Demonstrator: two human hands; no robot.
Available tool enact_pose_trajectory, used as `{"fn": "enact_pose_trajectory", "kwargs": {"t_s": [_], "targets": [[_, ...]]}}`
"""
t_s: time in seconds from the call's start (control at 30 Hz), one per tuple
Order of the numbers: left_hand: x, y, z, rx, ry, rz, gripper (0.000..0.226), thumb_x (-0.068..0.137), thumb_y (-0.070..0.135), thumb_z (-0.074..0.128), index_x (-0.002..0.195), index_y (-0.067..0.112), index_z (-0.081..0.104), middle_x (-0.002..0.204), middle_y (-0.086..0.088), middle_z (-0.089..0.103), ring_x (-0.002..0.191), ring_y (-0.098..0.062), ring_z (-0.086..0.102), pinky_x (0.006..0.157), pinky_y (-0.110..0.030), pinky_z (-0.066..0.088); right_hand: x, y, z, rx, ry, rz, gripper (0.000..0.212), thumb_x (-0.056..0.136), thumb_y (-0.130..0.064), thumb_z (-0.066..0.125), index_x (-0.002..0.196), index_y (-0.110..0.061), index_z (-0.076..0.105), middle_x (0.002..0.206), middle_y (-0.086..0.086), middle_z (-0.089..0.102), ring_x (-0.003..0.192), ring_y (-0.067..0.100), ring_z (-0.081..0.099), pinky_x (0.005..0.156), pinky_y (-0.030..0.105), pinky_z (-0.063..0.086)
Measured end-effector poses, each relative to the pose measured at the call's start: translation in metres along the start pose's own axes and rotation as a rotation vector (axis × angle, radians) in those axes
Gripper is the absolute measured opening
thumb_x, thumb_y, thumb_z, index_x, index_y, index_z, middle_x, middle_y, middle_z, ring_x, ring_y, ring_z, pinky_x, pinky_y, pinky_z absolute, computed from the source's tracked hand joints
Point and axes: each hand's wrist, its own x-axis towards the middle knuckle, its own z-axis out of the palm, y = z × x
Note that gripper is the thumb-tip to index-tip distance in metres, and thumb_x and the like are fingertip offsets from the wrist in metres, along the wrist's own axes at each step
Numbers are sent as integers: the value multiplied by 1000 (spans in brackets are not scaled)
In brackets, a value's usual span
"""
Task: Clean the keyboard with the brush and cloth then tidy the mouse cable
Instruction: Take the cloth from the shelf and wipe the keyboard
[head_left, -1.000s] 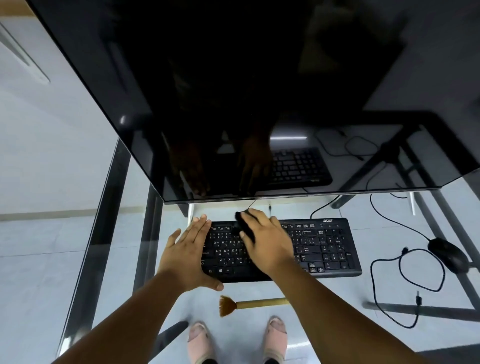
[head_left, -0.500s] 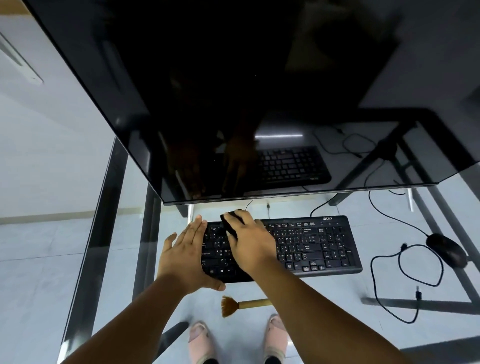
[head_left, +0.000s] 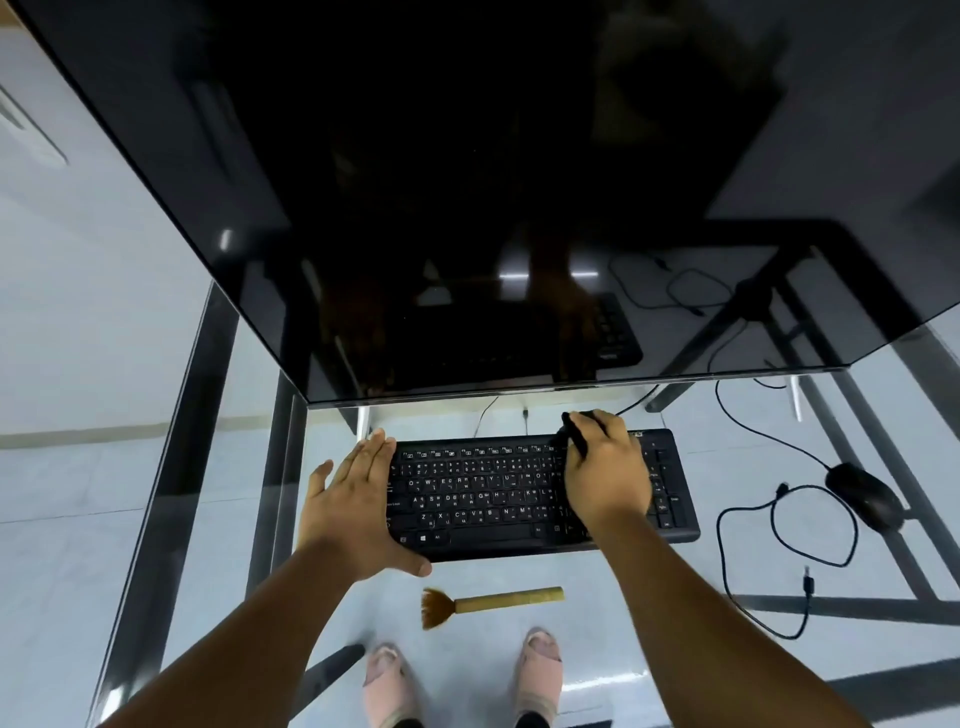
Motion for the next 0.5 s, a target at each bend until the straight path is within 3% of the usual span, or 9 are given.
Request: {"fn": "enact_pose_trajectory", "kwargs": {"t_s": [0.07, 0.13, 0.23, 0.37, 0.5], "targets": [[0, 0, 0, 8, -9, -13, 150, 42, 89, 63, 153, 22, -13, 162, 7, -13, 149, -10, -8, 119, -42, -5, -4, -16, 7, 47, -34, -24, 42, 94, -25, 55, 135, -30, 54, 144, -1, 44, 121, 24, 51, 90, 40, 55], [0, 1, -1, 23, -23, -28, 151, 41, 88, 64, 152, 22, -14, 162, 8, -15, 149, -10, -10, 119, -43, -5, -14, -24, 13, 84, -99, -179, 44, 94, -26, 56, 137, -31, 52, 145, -3, 43, 126, 21, 50, 100, 39, 50], [-1, 5, -2, 43, -51, -57, 151, 43, 85, 67, 152, 22, -16, 161, 7, -19, 149, -11, -12, 120, -45, -3, -26, -10, 11, 115, -98, -336, 43, 91, -24, 61, 133, -32, 57, 141, -6, 49, 126, 19, 50, 100, 36, 50], [-1, 18, -7, 85, -97, -96, 150, 46, 78, 72, 152, 19, -17, 161, 3, -21, 149, -15, -13, 120, -49, 0, -25, 42, -4, 98, 34, -208, 39, 88, -22, 66, 125, -33, 62, 139, -6, 51, 118, 21, 55, 85, 39, 58], [6, 34, -9, 64, -93, -109, 150, 46, 82, 69, 152, 16, -14, 162, 0, -17, 149, -18, -14, 119, -51, 2, -11, 67, -10, 169, 104, 13, 41, 91, -24, 62, 132, -27, 56, 144, 4, 43, 127, 26, 48, 98, 45, 50]]}}
